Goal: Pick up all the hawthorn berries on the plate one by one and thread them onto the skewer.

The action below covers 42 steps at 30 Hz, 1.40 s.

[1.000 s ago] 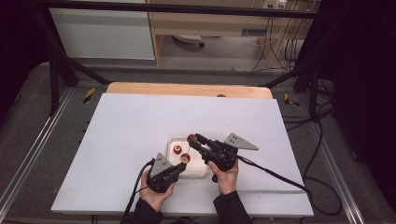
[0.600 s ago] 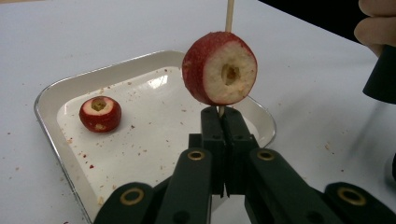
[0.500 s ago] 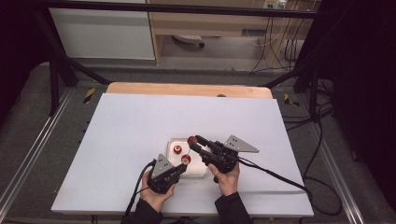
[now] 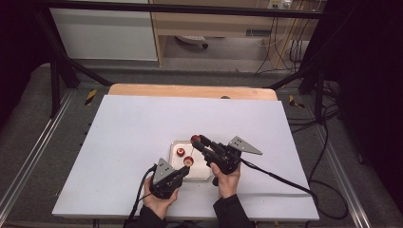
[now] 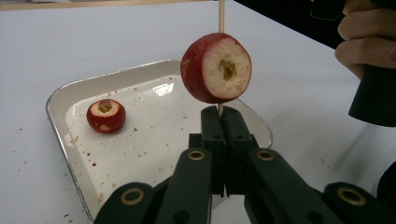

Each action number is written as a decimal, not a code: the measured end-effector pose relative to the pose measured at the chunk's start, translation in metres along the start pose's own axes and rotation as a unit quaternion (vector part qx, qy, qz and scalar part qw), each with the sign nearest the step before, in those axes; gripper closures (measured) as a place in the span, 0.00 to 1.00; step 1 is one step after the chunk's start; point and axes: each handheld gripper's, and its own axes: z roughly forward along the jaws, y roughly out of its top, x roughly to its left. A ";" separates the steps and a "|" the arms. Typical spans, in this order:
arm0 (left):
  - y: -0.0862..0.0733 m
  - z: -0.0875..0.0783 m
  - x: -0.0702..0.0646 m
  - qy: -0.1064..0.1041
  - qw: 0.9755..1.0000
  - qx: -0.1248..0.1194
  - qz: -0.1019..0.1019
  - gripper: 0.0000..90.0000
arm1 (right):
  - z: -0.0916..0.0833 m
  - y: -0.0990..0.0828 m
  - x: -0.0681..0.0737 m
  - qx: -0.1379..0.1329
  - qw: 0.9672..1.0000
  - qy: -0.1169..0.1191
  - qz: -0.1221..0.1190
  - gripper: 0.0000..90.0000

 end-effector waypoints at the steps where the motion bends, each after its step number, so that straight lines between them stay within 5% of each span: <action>1: 0.000 0.000 0.000 0.002 1.000 0.000 -0.001 0.99 | 0.000 0.000 0.000 0.001 1.000 -0.003 0.003 0.71; 6: -0.002 0.001 -0.003 0.009 1.000 0.010 -0.002 0.99 | 0.003 -0.002 -0.002 0.006 1.000 -0.008 0.015 0.71; 10: -0.009 0.001 -0.004 0.007 1.000 0.018 -0.008 0.99 | 0.001 0.002 -0.005 -0.021 0.999 -0.006 0.031 0.71; 22: 0.001 -0.001 -0.010 0.013 0.999 0.004 -0.049 0.99 | 0.003 -0.005 -0.006 0.013 0.998 0.015 0.052 0.71; 29: 0.009 0.002 -0.002 0.014 0.999 0.008 -0.045 0.99 | 0.004 -0.018 -0.004 0.054 0.997 0.021 0.053 0.71; 37: 0.012 0.005 0.002 0.001 0.999 0.017 -0.038 0.99 | 0.003 -0.018 -0.004 0.070 0.997 0.015 0.043 0.70; 42: 0.009 -0.002 0.011 -0.005 0.999 0.031 -0.019 0.99 | -0.001 -0.010 -0.002 0.069 0.997 0.010 0.025 0.51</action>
